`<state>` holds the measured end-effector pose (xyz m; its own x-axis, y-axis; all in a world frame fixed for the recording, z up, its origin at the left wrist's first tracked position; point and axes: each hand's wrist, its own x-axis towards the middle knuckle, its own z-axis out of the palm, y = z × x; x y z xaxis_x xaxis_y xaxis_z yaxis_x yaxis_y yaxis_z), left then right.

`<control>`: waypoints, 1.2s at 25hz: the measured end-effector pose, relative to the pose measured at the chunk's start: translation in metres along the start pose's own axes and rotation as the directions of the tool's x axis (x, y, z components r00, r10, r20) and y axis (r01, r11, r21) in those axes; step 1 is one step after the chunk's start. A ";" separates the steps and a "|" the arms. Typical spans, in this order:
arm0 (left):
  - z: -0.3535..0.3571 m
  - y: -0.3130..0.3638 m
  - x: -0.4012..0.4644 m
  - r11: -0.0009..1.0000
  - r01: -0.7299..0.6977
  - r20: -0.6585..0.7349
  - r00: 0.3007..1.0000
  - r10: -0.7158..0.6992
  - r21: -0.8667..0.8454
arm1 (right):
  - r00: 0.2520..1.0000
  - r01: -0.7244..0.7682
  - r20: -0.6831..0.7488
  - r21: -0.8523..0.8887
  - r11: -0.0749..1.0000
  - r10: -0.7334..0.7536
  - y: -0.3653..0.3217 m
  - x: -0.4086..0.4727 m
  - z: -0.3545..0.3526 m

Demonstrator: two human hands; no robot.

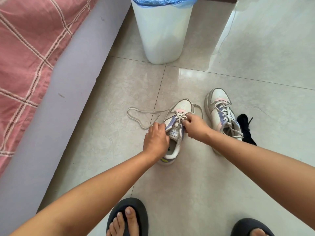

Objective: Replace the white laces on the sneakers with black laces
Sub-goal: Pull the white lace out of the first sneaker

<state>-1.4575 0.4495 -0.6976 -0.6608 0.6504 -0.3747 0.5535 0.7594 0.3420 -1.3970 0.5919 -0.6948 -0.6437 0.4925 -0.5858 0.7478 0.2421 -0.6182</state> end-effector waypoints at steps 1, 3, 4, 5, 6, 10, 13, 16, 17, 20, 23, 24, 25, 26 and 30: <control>-0.001 0.000 0.000 1.000 -0.002 0.002 1.000 0.002 0.010 | 0.995 0.098 0.039 -0.218 0.971 -0.092 -0.002 0.000 -0.005; -0.002 0.001 -0.001 1.000 0.007 -0.003 1.000 -0.007 0.019 | 0.937 0.228 -0.018 -0.726 0.649 -0.349 0.002 0.008 -0.017; -0.003 0.001 -0.002 1.000 0.017 -0.006 1.000 -0.017 0.014 | 0.895 0.187 -0.072 -0.834 0.519 -0.439 0.003 0.010 -0.026; -0.003 0.002 -0.004 1.000 0.025 -0.012 1.000 -0.025 0.005 | 0.880 0.135 -0.127 -0.857 0.497 -0.459 0.004 0.011 -0.032; -0.003 0.003 -0.004 1.000 0.029 -0.016 0.999 -0.029 -0.004 | 0.925 0.119 -0.125 -0.800 0.588 -0.358 0.006 0.010 -0.032; -0.003 0.004 -0.003 0.999 0.040 -0.009 0.999 -0.040 -0.011 | 0.970 -0.242 0.075 0.281 0.929 0.230 0.001 0.001 -0.007; -0.003 0.004 -0.003 0.999 0.040 -0.001 0.999 -0.040 -0.002 | 0.997 -0.030 -0.068 -0.131 0.991 0.021 0.007 0.001 -0.019; -0.003 0.002 -0.003 0.999 0.036 -0.002 0.999 -0.036 0.014 | 0.875 -0.040 -0.299 -0.828 0.559 -0.381 0.018 0.014 -0.051; -0.003 0.002 -0.003 0.999 0.035 -0.004 0.999 -0.035 0.012 | 0.891 -0.054 -0.326 -0.768 0.638 -0.317 0.018 0.014 -0.055; -0.002 0.002 -0.003 0.999 0.044 -0.004 0.999 -0.045 -0.004 | 0.967 -0.222 -0.143 -0.071 0.972 0.210 0.006 0.007 -0.038; -0.002 0.003 -0.002 0.999 0.042 -0.003 0.999 -0.042 -0.022 | 0.938 -0.342 0.185 0.338 0.877 0.294 -0.008 -0.001 -0.010; -0.003 0.003 -0.002 0.999 0.042 0.000 0.999 -0.042 -0.026 | 0.945 -0.323 0.179 0.353 0.878 0.275 -0.007 0.003 -0.004; -0.003 0.003 -0.003 0.999 0.039 0.001 0.999 -0.039 -0.024 | 0.957 -0.288 0.128 0.328 0.900 0.260 -0.007 0.007 -0.004; -0.003 0.003 -0.003 0.999 0.035 0.001 0.999 -0.035 -0.019 | 0.969 -0.242 0.025 0.251 0.937 0.244 -0.006 0.013 -0.009; -0.003 0.002 -0.004 0.999 0.037 0.000 0.999 -0.037 -0.004 | 0.784 -0.211 -0.579 0.090 0.973 0.223 -0.005 0.028 -0.077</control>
<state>-1.4553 0.4481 -0.6929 -0.6809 0.6215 -0.3874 0.5264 0.7831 0.3312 -1.4060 0.6687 -0.6676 -0.2434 0.9245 -0.2935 0.8489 0.0567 -0.5255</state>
